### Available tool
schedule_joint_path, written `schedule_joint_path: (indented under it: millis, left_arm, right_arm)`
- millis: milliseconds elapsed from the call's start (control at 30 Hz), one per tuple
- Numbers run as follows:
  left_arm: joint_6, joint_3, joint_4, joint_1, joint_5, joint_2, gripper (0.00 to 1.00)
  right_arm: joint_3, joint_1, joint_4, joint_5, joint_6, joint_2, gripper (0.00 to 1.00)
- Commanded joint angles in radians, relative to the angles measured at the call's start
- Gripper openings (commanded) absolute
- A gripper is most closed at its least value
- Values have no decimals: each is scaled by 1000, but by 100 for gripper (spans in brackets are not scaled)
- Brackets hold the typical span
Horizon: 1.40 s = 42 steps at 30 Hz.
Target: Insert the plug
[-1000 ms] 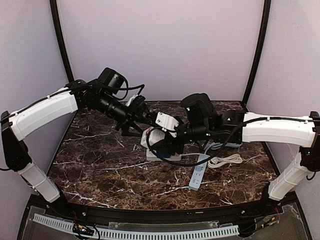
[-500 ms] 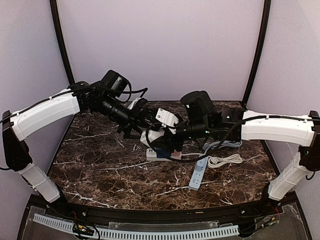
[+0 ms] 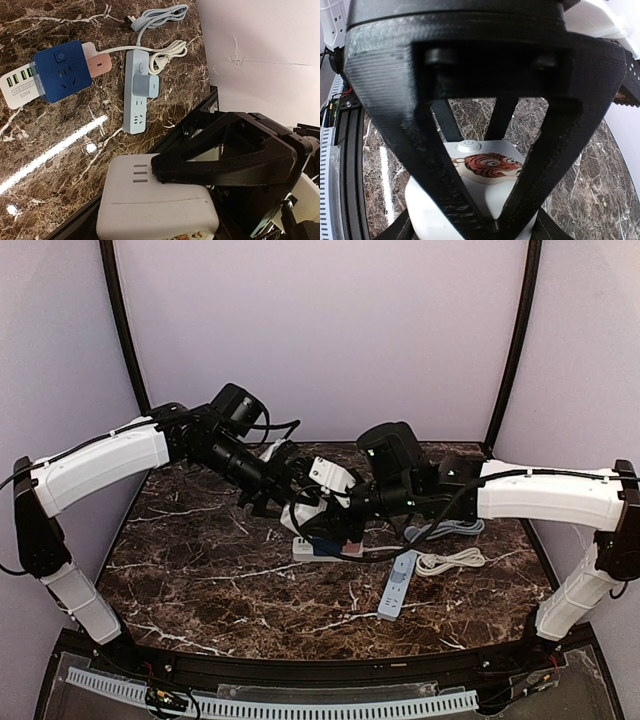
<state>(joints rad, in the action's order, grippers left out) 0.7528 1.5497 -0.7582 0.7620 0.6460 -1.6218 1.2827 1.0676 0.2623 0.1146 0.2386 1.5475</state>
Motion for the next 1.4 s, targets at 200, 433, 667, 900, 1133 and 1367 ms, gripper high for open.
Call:
schedule_joint_path:
  millis: [200,433,667,900,1133,1367]
  left_arm:
    - [-27,52,-63,1,-23,1,19]
    - [-79,4,-108,-15,-79,36,19]
    - [-163,-38,-175,-28,-176,64,19]
    - [-241,-72,-218,-28,-253,79,18]
    - [-296,-124,-205,-28,-291,114,17]
    - [-340,-124,-208,-28,-304,111,17]
  right_arm:
    - [30,-5,-2,-28,-53,-6,71]
    - [-70,-22,38,-94,-85,-118,91]
    - [-134,-61,160,-164,-170,-220,93]
    - [-133,-112,325,-280,-314,-223,92]
    - [-124,-192,422,-296,-496,-174,90]
    - [-127,-240,514,-263,-590,-122,88]
